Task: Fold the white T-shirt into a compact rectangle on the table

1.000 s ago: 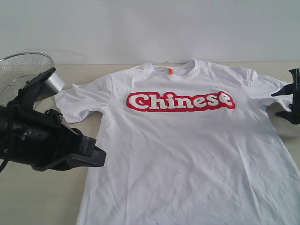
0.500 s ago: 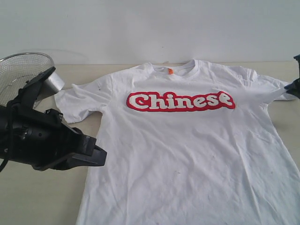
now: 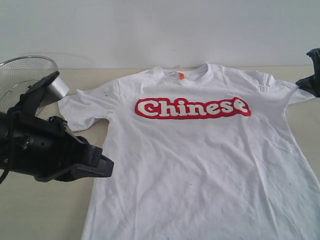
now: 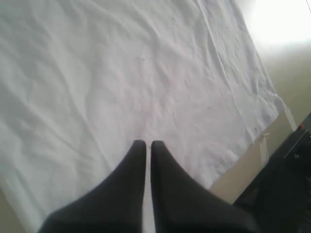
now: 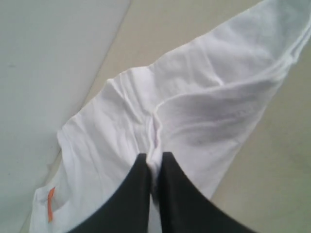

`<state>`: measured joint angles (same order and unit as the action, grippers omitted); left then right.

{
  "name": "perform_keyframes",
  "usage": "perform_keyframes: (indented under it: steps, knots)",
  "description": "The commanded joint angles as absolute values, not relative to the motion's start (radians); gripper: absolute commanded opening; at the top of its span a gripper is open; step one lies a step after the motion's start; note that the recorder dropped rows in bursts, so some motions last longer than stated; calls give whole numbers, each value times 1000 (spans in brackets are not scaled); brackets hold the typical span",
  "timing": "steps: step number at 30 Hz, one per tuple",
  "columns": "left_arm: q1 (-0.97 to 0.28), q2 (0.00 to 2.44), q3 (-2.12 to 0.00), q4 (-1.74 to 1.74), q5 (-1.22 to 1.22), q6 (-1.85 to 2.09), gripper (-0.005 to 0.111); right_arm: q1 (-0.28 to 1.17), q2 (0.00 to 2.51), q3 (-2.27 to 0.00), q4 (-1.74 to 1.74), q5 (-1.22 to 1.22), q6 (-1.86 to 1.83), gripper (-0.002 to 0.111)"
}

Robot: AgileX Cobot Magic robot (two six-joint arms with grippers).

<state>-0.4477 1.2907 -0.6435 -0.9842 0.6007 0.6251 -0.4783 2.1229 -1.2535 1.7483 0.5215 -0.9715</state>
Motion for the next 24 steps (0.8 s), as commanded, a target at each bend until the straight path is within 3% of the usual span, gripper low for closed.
perform_keyframes:
  steps: [1, 15, 24]
  knots:
    - [-452, 1285, -639, -990, 591, 636, 4, -455, 2121, -1259, 1744, 616, -1019, 0]
    - [-452, 1285, -639, -988, 602, 643, 4, -166, 2121, -1259, 1591, 541, -1053, 0]
    - [-452, 1285, -639, -988, 602, 647, 4, -131, 2121, -1259, 1381, 480, -930, 0]
